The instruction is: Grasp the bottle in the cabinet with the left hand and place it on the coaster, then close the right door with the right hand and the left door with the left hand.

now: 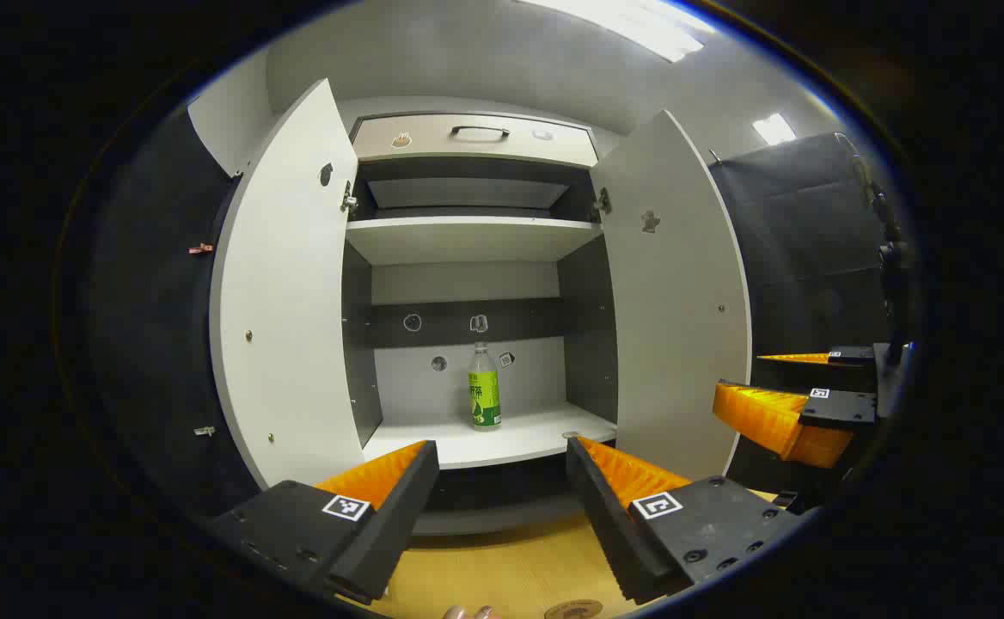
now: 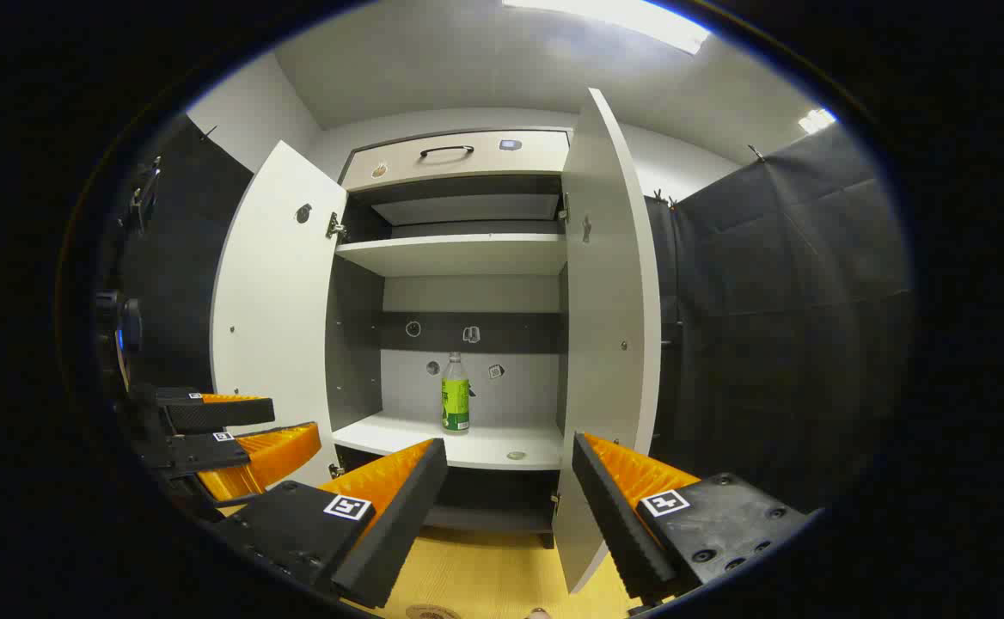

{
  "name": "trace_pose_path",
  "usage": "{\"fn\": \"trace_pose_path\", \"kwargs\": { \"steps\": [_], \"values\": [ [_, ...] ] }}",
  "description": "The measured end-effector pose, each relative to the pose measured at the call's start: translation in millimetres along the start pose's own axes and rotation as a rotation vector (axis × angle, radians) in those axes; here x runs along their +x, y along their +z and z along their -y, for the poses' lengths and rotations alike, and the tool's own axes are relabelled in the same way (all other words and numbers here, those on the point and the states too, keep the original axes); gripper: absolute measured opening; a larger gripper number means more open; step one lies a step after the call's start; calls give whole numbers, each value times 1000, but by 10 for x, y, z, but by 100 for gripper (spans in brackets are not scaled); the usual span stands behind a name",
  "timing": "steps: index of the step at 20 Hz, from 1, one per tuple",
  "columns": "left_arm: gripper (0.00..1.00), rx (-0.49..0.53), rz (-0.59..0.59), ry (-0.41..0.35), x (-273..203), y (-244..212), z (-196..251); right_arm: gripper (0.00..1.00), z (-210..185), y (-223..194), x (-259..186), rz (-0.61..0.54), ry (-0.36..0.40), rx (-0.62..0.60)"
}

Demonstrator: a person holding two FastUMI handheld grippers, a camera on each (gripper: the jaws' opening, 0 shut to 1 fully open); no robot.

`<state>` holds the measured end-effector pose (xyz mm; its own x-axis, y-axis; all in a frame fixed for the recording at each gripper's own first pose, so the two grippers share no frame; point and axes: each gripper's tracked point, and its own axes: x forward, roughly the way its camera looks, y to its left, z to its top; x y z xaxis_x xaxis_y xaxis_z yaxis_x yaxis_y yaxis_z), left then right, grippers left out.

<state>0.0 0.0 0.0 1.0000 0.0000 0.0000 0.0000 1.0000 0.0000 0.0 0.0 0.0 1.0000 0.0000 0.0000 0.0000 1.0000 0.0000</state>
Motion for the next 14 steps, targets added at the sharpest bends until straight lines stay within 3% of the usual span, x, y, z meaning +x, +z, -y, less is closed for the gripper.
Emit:
{"fn": "trace_pose_path", "kwargs": {
  "steps": [9, 14],
  "values": [
    [95, -55, 9, -13, 31, -35, -94, 98, -156, -8, 39, 4, 40, -43],
    [95, -57, 28, -71, 69, -6, -26, 97, -293, 17, 64, 21, 63, -60]
  ]
}}
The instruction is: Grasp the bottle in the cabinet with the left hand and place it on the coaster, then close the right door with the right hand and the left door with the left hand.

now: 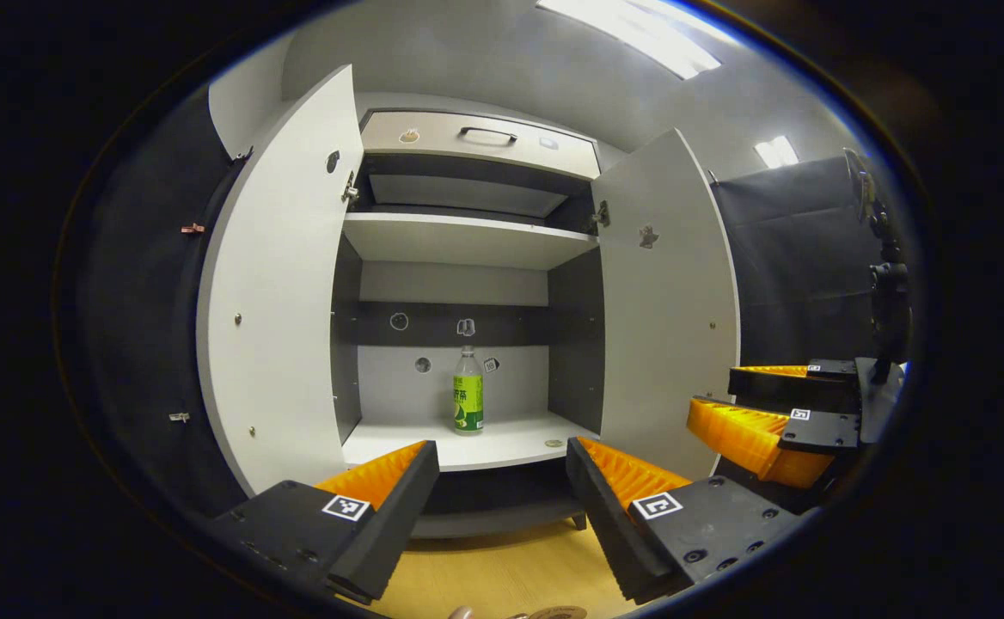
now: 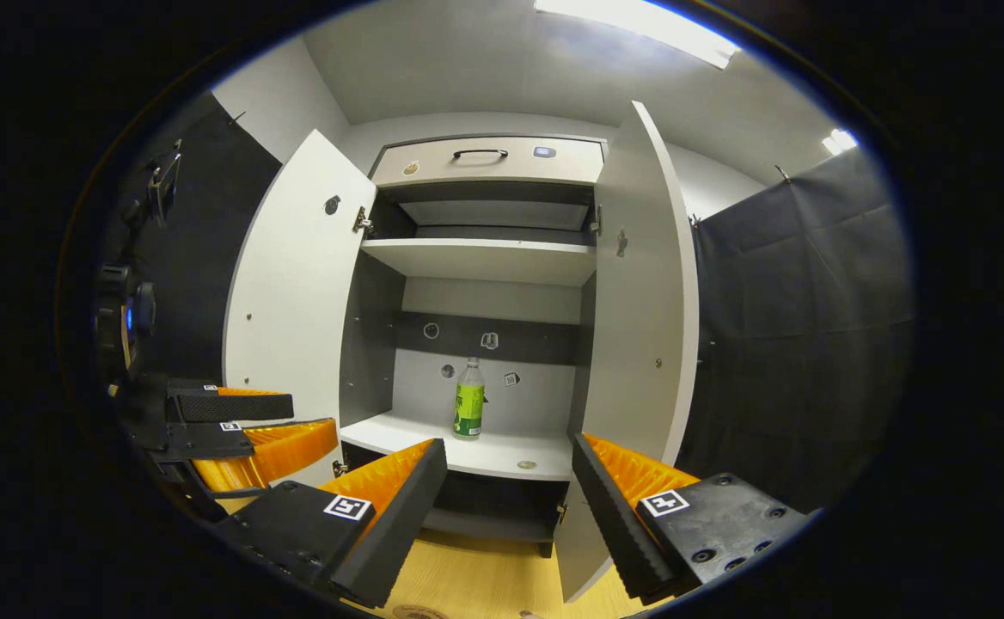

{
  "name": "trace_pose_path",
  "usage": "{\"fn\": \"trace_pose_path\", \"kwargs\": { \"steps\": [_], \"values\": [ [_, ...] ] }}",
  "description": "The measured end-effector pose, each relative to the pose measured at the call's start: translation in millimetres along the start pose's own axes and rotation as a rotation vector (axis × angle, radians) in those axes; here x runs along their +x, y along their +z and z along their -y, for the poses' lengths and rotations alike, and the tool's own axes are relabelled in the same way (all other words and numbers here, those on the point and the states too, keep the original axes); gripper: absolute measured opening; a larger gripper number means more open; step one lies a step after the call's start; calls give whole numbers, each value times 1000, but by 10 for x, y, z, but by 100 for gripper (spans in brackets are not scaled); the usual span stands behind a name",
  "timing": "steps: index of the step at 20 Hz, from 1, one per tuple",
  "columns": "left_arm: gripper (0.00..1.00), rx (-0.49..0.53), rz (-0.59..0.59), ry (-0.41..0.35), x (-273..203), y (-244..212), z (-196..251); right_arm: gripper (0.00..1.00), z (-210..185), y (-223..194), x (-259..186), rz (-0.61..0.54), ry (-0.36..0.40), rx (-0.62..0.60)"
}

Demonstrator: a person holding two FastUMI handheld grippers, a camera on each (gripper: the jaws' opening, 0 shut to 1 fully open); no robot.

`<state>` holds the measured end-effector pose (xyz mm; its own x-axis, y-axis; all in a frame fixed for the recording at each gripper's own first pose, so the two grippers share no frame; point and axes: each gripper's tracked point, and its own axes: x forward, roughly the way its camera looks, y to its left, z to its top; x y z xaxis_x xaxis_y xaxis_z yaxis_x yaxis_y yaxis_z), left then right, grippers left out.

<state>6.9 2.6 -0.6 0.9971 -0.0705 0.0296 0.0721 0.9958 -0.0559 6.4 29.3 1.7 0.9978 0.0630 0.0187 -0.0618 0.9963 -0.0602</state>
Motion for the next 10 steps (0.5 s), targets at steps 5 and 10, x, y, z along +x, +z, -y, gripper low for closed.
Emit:
{"fn": "trace_pose_path", "kwargs": {
  "steps": [5, 10],
  "values": [
    [95, 14, -21, -23, 13, -73, -70, 94, 21, 18, -6, 3, -43, 41],
    [95, 9, -33, -60, 29, -120, -150, 98, -5, -60, -40, -26, -76, 43]
  ]
}}
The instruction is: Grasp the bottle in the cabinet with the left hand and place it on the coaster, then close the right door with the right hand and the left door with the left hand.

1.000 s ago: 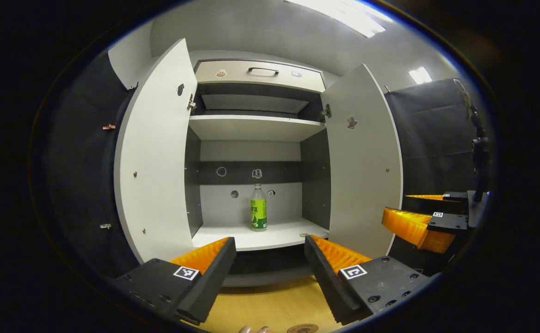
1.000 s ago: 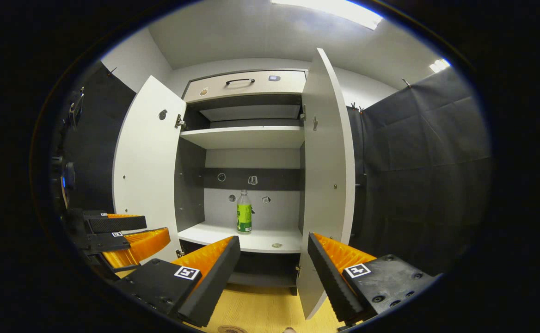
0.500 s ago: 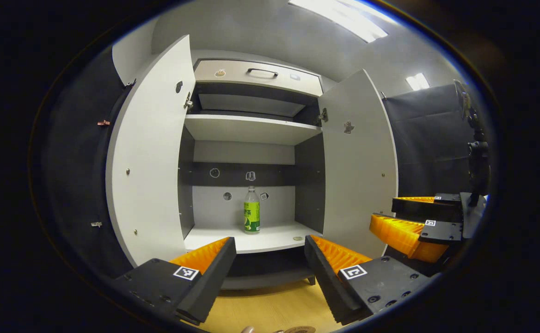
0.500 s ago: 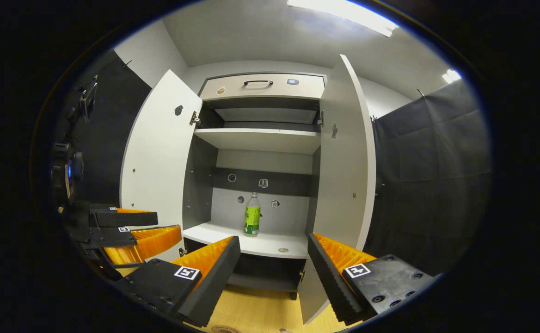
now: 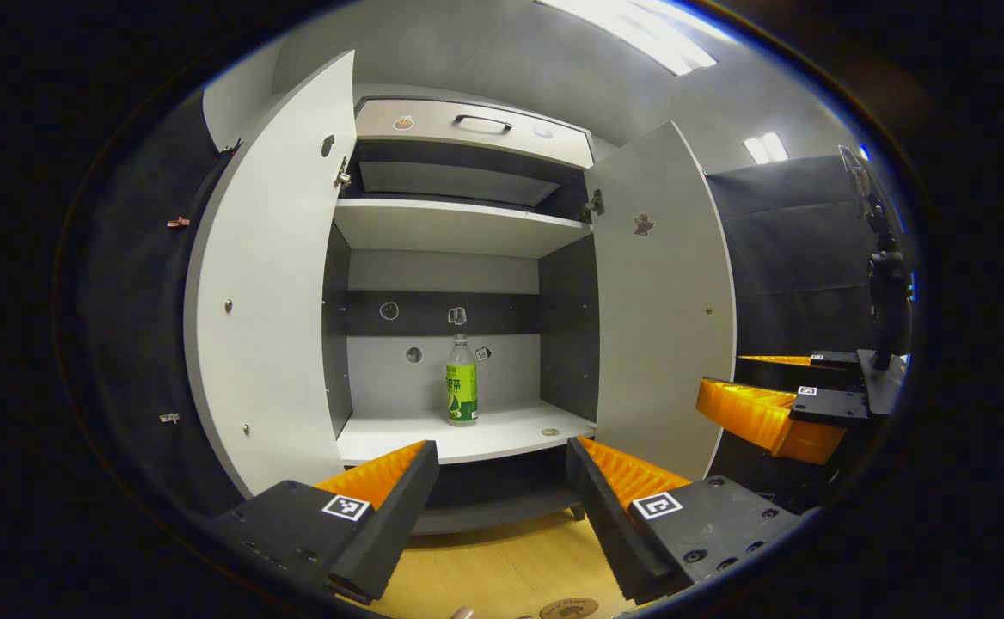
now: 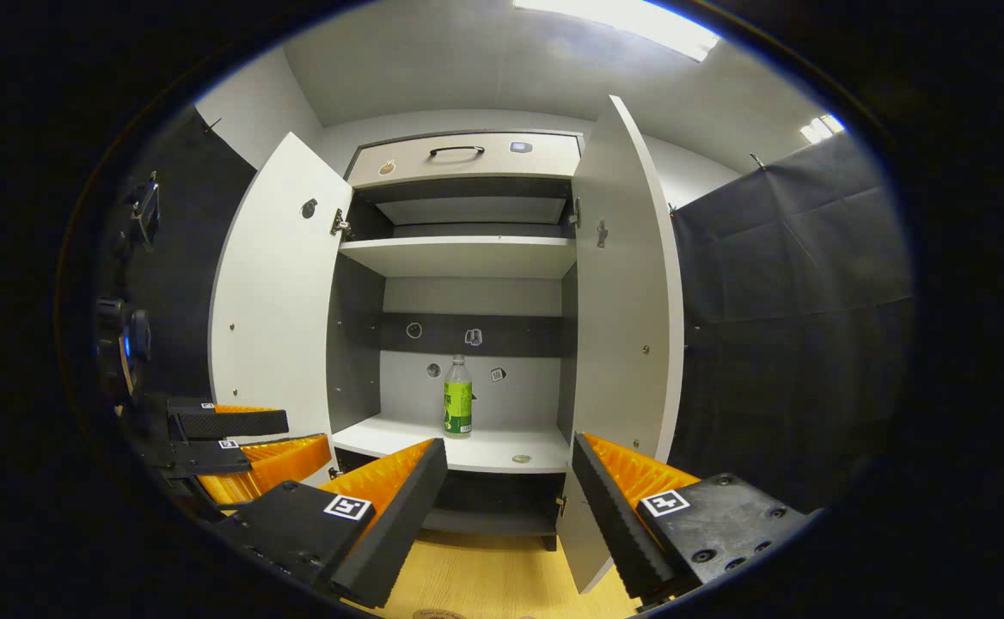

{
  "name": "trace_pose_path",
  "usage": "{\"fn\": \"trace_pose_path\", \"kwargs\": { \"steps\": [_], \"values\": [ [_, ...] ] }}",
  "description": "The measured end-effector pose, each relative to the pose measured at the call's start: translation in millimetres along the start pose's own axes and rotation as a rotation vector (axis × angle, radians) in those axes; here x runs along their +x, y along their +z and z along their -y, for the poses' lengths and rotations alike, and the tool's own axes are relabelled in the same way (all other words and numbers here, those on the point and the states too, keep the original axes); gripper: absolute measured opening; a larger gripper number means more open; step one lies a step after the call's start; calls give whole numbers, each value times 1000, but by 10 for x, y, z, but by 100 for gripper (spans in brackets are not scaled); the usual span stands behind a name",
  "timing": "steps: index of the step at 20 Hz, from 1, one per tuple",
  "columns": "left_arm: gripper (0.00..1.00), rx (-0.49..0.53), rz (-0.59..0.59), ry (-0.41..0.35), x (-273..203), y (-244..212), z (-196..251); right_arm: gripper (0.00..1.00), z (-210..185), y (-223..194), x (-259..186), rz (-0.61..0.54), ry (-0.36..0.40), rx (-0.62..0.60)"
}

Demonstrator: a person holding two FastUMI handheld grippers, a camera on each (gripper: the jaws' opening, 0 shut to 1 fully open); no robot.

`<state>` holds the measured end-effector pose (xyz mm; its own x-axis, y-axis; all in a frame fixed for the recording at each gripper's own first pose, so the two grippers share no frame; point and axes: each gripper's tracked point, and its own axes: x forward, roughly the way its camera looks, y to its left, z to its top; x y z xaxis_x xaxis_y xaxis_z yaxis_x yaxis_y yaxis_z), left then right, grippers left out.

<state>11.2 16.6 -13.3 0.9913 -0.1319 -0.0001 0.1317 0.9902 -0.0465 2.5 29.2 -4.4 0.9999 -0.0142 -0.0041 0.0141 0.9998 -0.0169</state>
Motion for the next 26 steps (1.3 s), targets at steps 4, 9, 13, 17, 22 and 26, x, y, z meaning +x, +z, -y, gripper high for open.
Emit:
{"fn": "trace_pose_path", "kwargs": {
  "steps": [4, 9, 13, 17, 22, 26],
  "values": [
    [95, 3, 0, -9, 112, 4, -77, 98, -55, -73, 37, -26, 14, 8],
    [95, -8, 4, -14, 505, 16, -136, 98, 25, -76, 230, -23, 10, -3],
    [95, 26, 31, 14, 1056, 132, -252, 98, 87, -59, 520, 2, 36, -6],
    [95, 34, 57, 38, 1671, 236, -352, 98, 124, -107, 794, 6, 71, 0],
    [95, 26, 65, 64, 2295, 222, -467, 98, 114, -343, 1127, -47, 124, 7],
    [95, 32, 54, 70, 2616, 171, -537, 98, 27, -374, 1270, -49, 173, 26]
  ]
}}
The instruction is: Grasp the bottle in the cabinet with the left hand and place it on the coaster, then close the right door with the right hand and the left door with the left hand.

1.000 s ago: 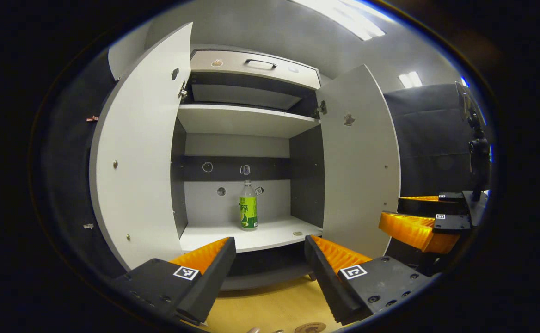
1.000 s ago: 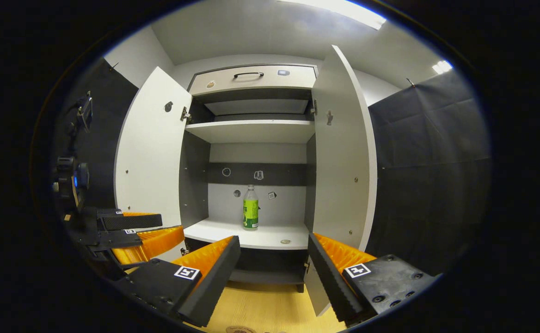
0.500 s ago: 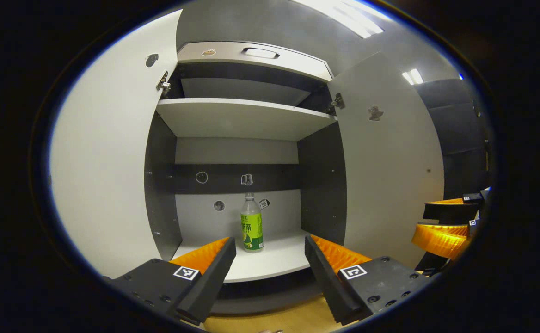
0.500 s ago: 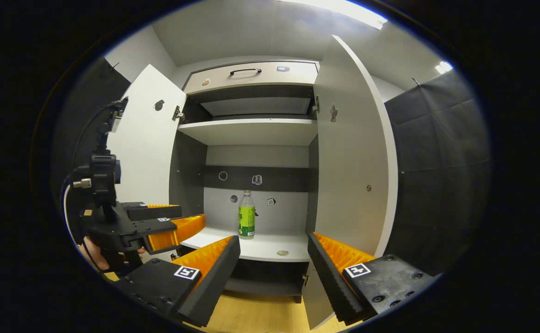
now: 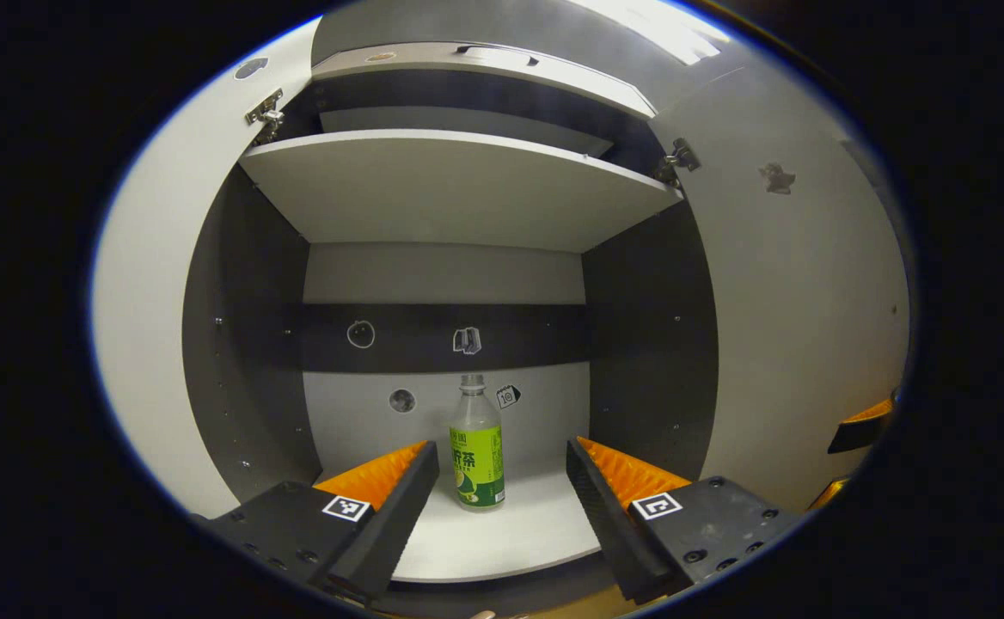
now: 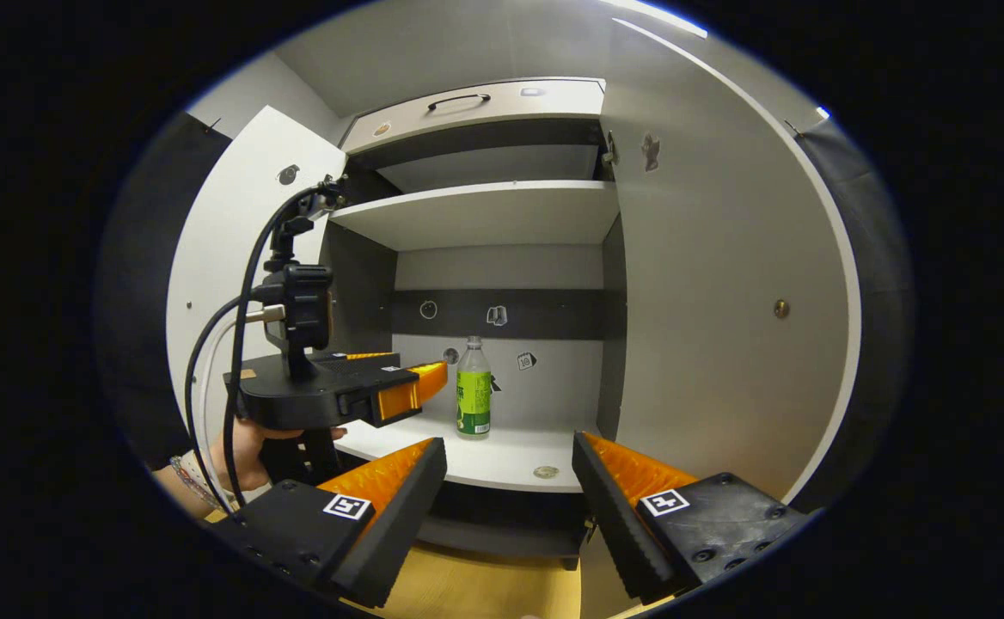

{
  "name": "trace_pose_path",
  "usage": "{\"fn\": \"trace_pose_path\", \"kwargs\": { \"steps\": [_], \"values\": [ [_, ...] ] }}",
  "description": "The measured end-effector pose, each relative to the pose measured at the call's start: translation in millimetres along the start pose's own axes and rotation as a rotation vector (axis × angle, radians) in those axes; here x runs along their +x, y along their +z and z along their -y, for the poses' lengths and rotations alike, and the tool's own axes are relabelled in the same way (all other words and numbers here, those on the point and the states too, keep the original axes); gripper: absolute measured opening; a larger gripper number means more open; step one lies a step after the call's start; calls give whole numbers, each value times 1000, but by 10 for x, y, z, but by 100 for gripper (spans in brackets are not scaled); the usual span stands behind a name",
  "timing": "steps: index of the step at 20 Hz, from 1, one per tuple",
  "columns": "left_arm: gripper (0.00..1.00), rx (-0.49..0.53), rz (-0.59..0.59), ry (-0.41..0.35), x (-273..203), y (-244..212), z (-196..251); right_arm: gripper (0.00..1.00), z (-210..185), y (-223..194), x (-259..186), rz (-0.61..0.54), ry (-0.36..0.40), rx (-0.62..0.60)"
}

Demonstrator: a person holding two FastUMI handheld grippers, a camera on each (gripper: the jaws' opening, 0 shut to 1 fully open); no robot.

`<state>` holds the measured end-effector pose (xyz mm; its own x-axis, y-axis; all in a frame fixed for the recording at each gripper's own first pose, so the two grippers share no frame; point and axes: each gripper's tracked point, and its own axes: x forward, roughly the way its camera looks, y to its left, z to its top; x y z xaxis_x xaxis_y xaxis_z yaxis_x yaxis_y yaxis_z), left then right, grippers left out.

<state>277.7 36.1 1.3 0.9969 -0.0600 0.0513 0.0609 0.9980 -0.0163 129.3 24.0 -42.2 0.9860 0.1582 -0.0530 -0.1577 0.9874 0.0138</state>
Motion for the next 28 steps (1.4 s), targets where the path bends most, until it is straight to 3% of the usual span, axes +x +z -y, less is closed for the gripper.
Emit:
{"fn": "trace_pose_path", "kwargs": {
  "steps": [8, 14, 20, 28],
  "values": [
    [94, -58, -19, -7, 530, -193, -71, 98, -130, -168, 239, -31, 76, -7],
    [94, 2, -27, 22, 951, -350, -200, 98, -107, -318, 391, -76, 102, 15],
    [95, -73, -34, 36, 1282, -506, -253, 98, -50, -439, 514, -106, 108, 2],
    [95, -84, -68, 60, 1619, -709, -352, 98, -167, -551, 588, -137, 168, 12]
  ]
}}
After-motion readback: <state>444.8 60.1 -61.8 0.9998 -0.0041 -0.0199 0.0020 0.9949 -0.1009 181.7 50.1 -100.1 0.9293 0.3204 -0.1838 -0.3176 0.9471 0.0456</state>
